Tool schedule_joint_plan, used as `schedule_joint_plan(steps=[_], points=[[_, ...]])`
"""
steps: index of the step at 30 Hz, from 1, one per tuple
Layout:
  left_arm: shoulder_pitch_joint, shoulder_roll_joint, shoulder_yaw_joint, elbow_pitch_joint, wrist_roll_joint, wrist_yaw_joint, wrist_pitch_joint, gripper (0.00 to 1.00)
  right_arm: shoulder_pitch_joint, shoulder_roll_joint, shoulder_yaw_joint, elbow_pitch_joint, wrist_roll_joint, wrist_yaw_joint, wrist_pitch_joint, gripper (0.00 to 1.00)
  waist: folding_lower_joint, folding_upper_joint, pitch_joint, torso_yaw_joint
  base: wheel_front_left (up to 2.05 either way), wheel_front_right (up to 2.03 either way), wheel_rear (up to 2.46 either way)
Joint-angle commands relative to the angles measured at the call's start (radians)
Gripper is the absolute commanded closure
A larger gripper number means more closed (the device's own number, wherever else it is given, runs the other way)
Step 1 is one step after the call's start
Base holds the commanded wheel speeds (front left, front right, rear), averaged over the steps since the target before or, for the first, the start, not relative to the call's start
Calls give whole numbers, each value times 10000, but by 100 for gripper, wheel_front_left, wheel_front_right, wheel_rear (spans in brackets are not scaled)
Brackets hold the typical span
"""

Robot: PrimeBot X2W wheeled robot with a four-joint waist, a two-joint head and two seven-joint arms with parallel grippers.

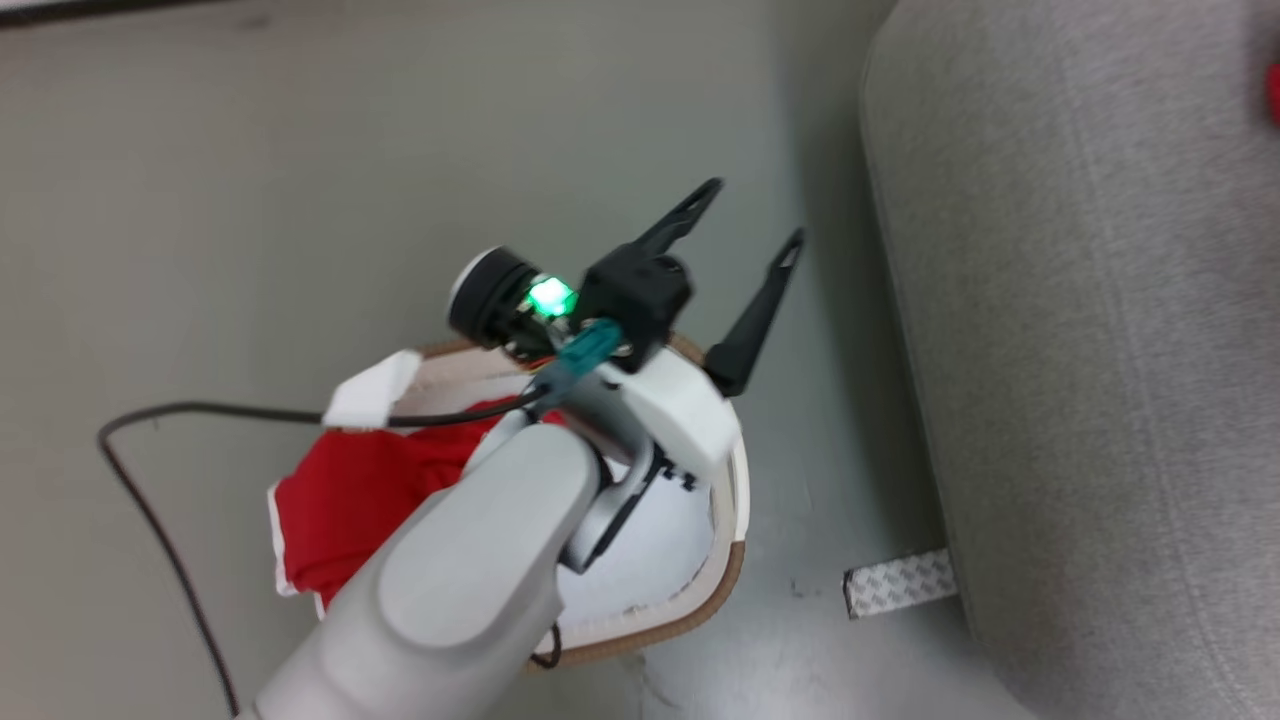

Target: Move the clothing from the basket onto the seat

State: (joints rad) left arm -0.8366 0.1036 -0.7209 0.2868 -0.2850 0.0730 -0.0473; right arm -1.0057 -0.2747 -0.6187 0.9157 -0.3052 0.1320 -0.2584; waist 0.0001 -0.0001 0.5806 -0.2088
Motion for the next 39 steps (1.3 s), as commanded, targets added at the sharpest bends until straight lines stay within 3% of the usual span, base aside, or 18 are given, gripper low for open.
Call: schedule_joint_plan(steps=[1,7,13,20,29,39], points=[[271,174,126,50,-202,100,-148,0,318,171,185,-377,292,-25,-75,0,-1,1,-711,-132,0,0,0],[1372,709,699,166,-611,582,-673,0,2311,994,1289,-2645,1434,-25,-69,0,-1,1,-2072,-22,0,0,0],[2667,1116,1135,360,-830,1146,-1416,0,4663,1418,2265,-4667,2160,-25,-72,0,-1,1,-3452,439,0,0,0],[4173,1297,1503,736,-1080,1504,-2063,0,7127,1878,2761,-6067,2310,-25,-72,0,-1,1,-4859,1262,0,0,0],[6254,1439,2694,8,-854,1817,-2171,0,9042,2214,3853,-6465,2616,-25,-60,0,-1,1,-5858,1849,0,0,0],[8041,1115,3926,-624,-46,1396,-2172,0,10043,2229,4754,-6070,3538,-25,-60,0,-1,1,-6305,1908,0,0,0]])
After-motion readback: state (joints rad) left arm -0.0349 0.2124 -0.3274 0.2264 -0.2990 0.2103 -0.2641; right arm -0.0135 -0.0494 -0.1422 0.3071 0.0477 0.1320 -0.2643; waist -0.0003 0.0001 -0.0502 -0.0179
